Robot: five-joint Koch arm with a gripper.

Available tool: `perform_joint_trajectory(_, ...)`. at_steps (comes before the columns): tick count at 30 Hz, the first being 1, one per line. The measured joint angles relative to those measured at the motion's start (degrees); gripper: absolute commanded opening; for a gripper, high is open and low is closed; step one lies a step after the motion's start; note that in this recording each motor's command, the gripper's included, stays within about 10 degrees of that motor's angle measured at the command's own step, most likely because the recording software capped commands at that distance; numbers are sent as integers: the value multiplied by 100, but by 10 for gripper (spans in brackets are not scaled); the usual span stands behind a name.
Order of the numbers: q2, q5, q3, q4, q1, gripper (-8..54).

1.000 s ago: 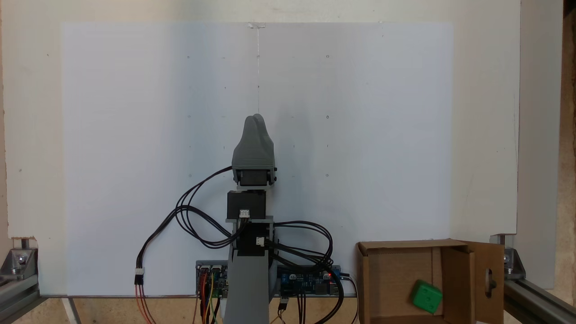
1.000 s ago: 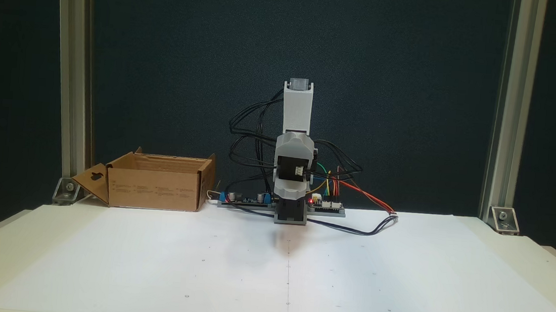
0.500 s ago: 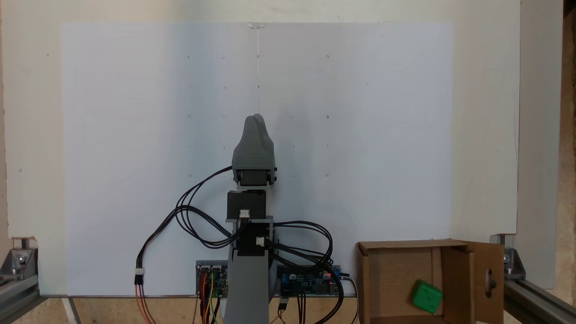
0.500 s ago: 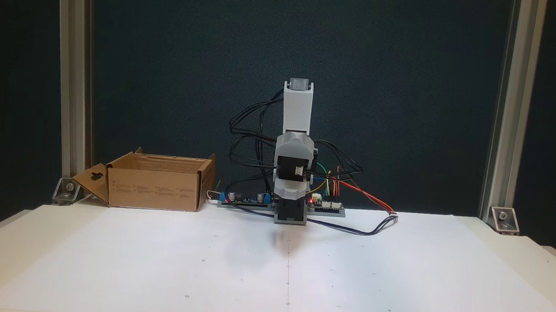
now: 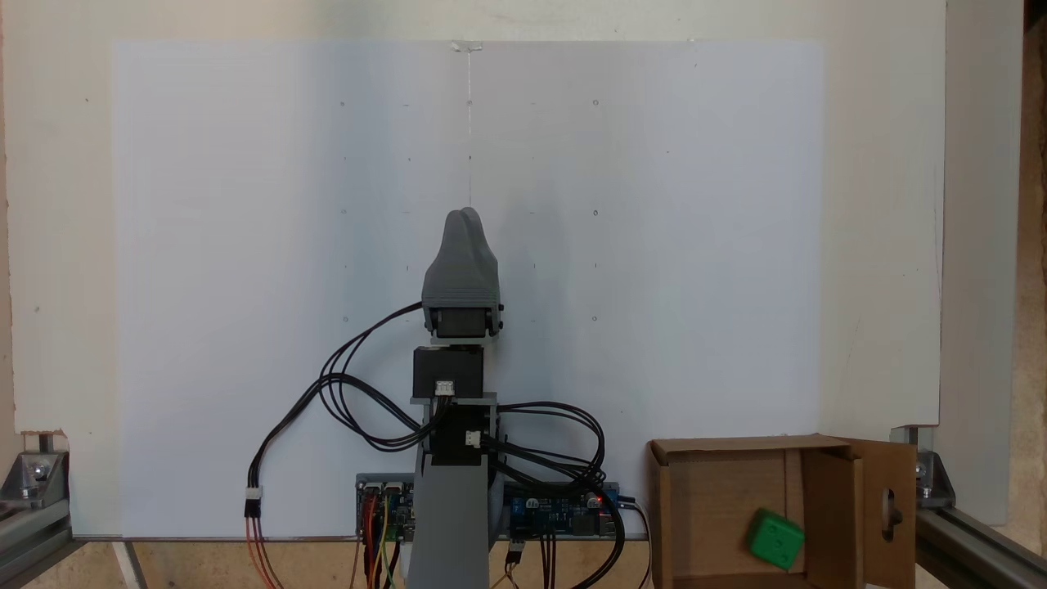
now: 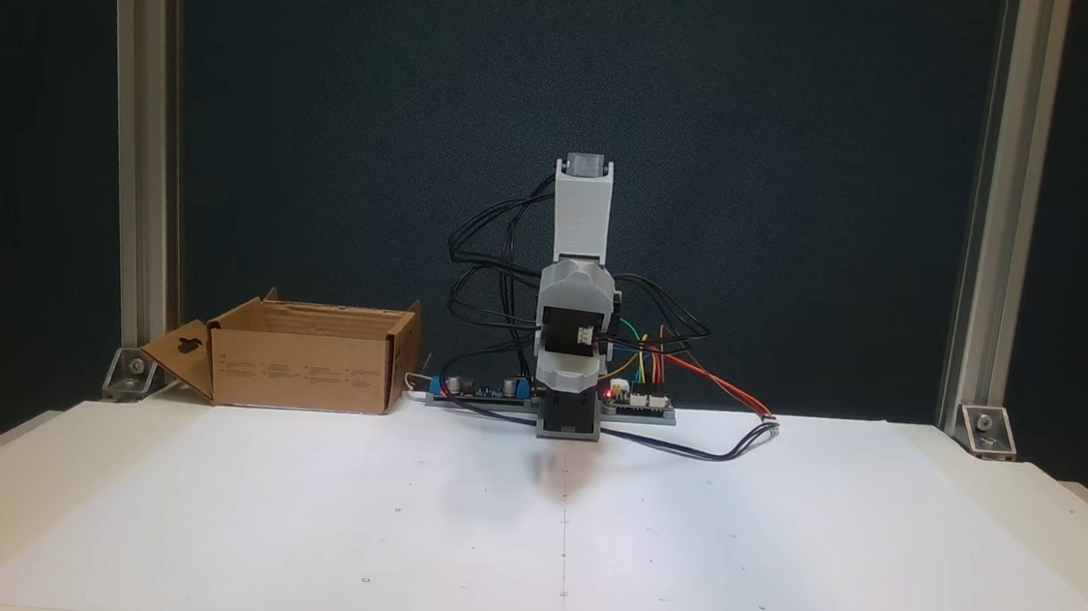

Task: Grasp a green dice and put it in the bin.

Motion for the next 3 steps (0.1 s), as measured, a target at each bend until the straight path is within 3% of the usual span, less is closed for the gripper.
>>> perform_joint_trajectory(3,0,-9,0,0,0,453)
